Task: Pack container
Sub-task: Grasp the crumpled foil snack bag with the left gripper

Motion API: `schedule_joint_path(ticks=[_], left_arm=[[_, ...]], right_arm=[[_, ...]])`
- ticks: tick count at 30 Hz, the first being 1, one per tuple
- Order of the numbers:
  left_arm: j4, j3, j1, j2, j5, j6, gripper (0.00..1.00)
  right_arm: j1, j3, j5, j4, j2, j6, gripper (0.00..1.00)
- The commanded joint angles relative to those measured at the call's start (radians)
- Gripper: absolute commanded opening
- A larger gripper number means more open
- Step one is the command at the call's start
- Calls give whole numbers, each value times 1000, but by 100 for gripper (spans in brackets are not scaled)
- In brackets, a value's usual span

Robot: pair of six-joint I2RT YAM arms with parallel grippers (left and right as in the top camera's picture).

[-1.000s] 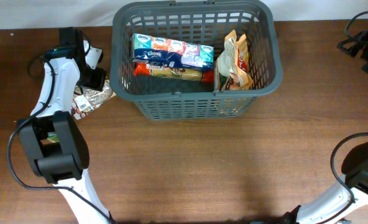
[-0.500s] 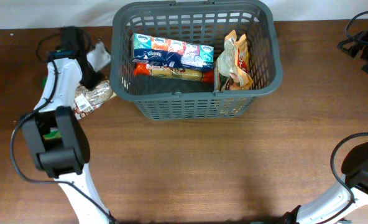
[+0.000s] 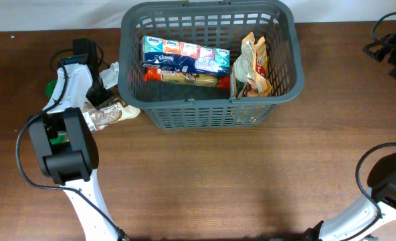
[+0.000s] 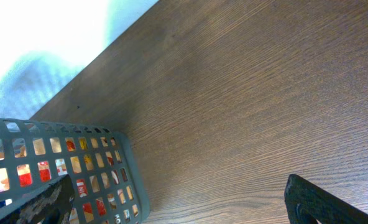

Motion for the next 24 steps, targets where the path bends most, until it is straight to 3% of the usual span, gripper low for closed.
schedule_joint_path(ticks=[1,2,3,4,9,18,24], left_arm=[[-55,53,-21,10,-41,19,59],[-76,68,-27,9,-42,19,65],[-89,85,-32,9,-42,19,87],[-95,101,-35,9,-42,14,96],[-161,228,-43,9,-24,-26,99],[-502,477,-43,9,-1,-6,99],[-640,480,-39,16,190,-6,98]], right_arm=[[5,-6,-2,3,2,-3,99],[5,-6,-2,2,2,-3,99],[5,-6,-2,2,2,-3,99],[5,-6,-2,2,2,-3,99],[5,-6,-2,2,2,-3,99],[5,-6,-2,2,2,-3,99],[5,-6,-2,2,2,-3,99]])
